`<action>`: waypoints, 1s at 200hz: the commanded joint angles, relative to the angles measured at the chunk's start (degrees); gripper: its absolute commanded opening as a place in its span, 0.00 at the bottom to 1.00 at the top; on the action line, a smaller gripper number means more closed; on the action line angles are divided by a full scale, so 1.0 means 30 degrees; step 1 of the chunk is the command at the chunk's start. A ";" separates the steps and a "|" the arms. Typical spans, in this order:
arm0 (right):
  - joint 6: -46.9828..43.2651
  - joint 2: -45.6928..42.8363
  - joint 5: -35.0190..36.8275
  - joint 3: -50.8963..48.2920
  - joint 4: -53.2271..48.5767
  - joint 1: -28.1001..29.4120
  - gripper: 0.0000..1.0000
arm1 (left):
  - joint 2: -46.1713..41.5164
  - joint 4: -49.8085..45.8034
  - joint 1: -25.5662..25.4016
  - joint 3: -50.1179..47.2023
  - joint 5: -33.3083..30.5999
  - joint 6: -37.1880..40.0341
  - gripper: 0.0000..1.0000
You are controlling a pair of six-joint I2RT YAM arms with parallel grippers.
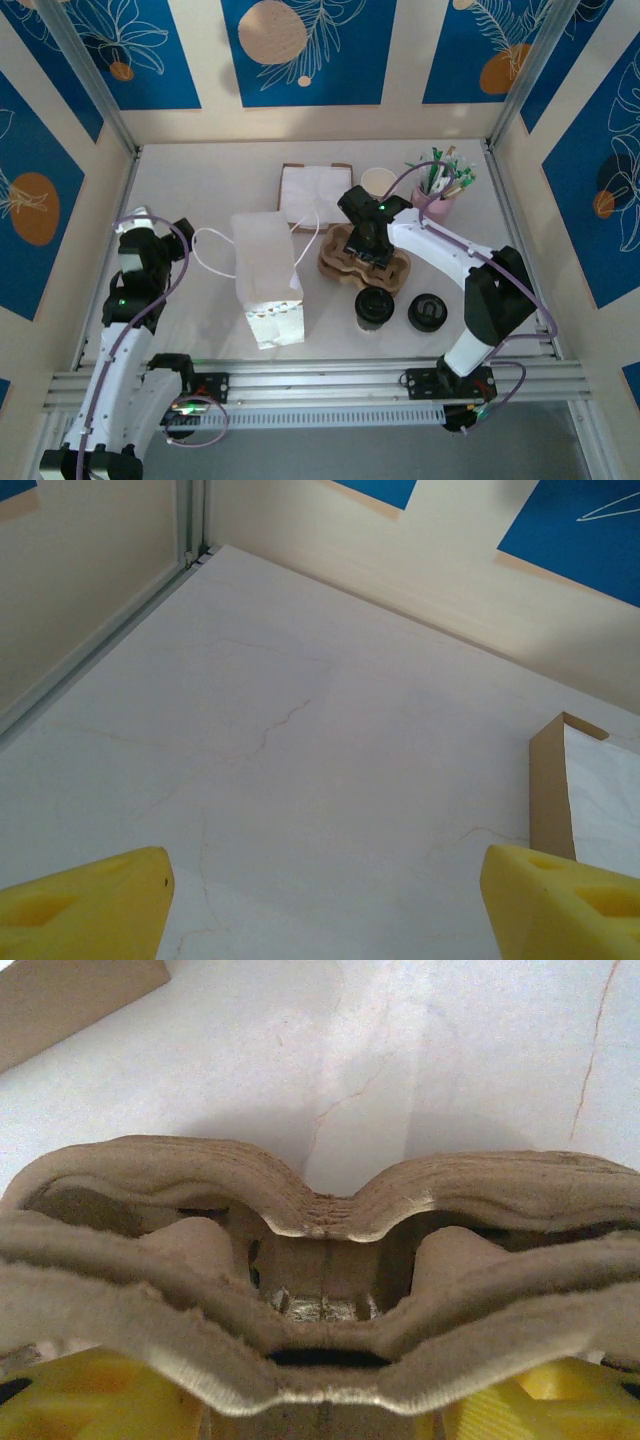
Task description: Pack the takeout coffee
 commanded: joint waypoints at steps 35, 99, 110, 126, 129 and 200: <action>-0.1024 0.0943 -0.1321 0.0004 0.0166 -0.0007 0.60 | -0.0139 0.0308 -0.0043 -0.0179 0.0231 0.0270 0.80; -0.1467 0.1439 -0.2174 -0.0138 0.0429 -0.0067 0.60 | -0.0142 0.0285 -0.0058 -0.0199 0.0187 0.0301 0.80; -0.1530 0.1322 -0.2703 -0.0217 0.0697 -0.0148 0.60 | -0.0146 0.0326 -0.0043 -0.0197 0.0182 0.0283 0.80; -0.1589 0.1101 -0.3326 -0.0274 0.0851 -0.0340 0.60 | -0.0139 0.0315 -0.0043 -0.0194 0.0201 0.0276 0.80; -0.1638 0.1044 -0.3460 -0.0271 0.0886 -0.0396 0.60 | -0.0138 0.0321 -0.0043 -0.0200 0.0201 0.0296 0.80; -0.2230 0.0992 -0.1541 0.0345 -0.0875 -0.0124 0.59 | -0.0109 0.0360 -0.0043 -0.0180 0.0256 0.0270 0.80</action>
